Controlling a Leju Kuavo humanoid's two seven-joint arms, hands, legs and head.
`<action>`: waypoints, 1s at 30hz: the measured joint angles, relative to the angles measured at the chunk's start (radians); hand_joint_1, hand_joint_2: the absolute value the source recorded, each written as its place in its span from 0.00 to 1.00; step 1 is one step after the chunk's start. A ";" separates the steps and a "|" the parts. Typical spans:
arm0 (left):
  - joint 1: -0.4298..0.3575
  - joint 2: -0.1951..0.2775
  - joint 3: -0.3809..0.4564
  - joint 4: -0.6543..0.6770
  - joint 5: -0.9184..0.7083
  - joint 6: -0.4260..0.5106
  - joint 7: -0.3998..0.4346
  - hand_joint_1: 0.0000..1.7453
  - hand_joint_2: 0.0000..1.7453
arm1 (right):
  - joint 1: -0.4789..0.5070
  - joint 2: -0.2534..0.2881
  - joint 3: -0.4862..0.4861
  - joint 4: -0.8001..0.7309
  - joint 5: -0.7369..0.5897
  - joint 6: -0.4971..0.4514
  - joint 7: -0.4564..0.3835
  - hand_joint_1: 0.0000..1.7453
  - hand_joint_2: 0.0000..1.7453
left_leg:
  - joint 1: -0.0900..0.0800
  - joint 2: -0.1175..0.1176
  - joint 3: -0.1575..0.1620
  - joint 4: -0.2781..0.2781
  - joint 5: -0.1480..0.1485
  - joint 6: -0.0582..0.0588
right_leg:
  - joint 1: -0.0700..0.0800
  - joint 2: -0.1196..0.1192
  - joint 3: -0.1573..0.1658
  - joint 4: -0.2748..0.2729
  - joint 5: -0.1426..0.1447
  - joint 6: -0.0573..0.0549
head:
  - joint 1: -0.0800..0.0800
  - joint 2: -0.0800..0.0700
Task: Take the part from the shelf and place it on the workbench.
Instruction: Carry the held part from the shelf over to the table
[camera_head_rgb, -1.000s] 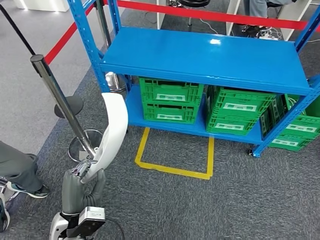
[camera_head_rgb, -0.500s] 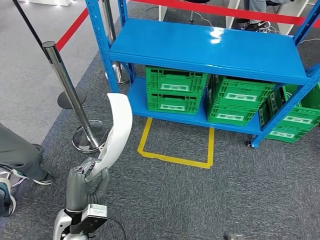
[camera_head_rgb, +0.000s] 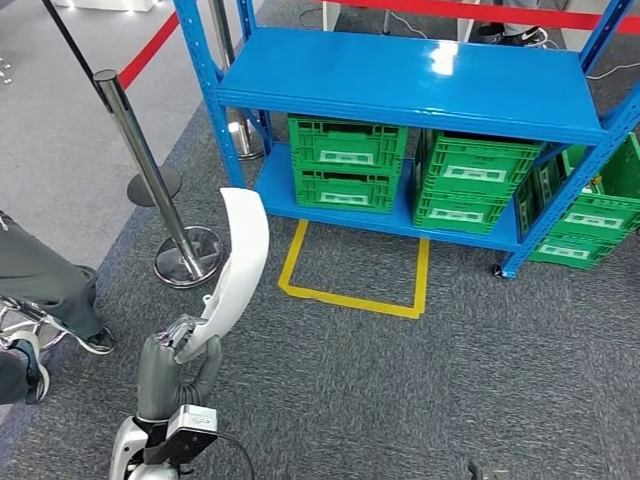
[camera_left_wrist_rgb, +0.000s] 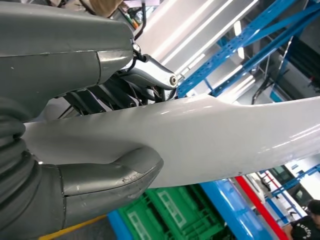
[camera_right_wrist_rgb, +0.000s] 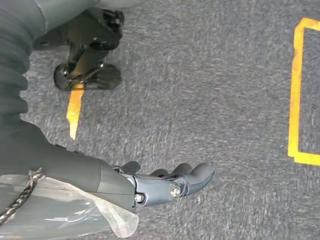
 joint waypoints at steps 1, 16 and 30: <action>-0.003 0.000 0.000 0.000 0.000 0.000 -0.001 1.00 1.00 | -0.004 -0.001 -0.006 0.009 0.005 0.000 -0.004 0.00 1.00 | -0.004 0.001 0.048 -0.074 0.006 0.010 | 0.002 0.000 -0.007 0.005 0.005 0.003 | 0.000 0.000; -0.013 -0.005 -0.003 0.005 0.011 -0.013 -0.005 1.00 1.00 | -0.042 -0.031 -0.064 0.095 0.010 0.005 -0.010 0.00 1.00 | 0.006 0.021 -0.030 -0.161 0.082 0.007 | -0.040 -0.013 0.040 0.108 -0.065 0.090 | 0.006 0.000; -0.010 0.007 -0.023 0.005 0.044 -0.050 -0.029 1.00 1.00 | -0.107 -0.123 -0.131 0.306 0.057 -0.108 -0.097 0.00 1.00 | 0.014 -0.012 -0.035 0.009 -0.014 -0.014 | -0.013 0.051 0.028 0.014 -0.030 0.008 | -0.002 0.000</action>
